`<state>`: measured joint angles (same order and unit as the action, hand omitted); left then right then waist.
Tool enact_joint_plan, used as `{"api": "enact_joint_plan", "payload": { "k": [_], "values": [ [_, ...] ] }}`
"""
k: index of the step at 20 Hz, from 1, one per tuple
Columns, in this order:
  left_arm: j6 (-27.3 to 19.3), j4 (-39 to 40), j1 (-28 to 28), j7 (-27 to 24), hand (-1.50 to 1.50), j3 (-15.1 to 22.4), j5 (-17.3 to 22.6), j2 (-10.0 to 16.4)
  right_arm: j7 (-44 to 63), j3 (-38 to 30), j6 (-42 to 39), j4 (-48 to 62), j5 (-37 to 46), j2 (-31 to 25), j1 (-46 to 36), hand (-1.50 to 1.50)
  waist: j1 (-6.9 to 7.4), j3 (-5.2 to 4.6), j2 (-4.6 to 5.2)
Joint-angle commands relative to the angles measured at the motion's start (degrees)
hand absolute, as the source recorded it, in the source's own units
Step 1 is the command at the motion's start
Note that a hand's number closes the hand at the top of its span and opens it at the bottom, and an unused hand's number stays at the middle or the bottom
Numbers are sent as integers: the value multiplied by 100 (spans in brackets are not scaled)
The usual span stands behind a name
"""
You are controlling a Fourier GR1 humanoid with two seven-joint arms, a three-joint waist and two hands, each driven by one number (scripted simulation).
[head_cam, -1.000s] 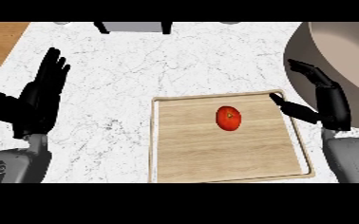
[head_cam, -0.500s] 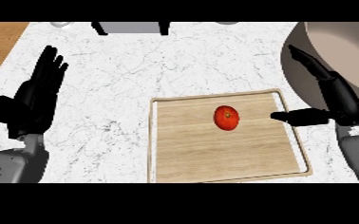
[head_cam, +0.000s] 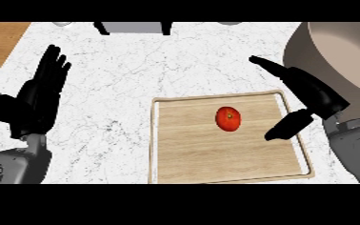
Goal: Pick the tomato from the tray and place it in the pot
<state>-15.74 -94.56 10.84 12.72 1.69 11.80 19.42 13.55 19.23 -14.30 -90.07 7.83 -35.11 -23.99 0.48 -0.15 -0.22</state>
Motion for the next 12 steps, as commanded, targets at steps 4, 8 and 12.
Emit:
{"api": "enact_joint_plan", "payload": {
  "k": [4,8,12],
  "values": [
    [70,25,-194,-152,0,-93,-89,-155,1475,455,-763,-591,179,402,-88,-150,-51,12,11],
    [172,-111,-28,47,0,-191,-158,-94,2108,672,-668,-420,538,1275,-302,-150,-25,13,16],
    [66,-149,10,253,0,-121,-423,-350,1549,288,-1004,-147,829,1354,-66,-150,-32,15,19]
  ]
}}
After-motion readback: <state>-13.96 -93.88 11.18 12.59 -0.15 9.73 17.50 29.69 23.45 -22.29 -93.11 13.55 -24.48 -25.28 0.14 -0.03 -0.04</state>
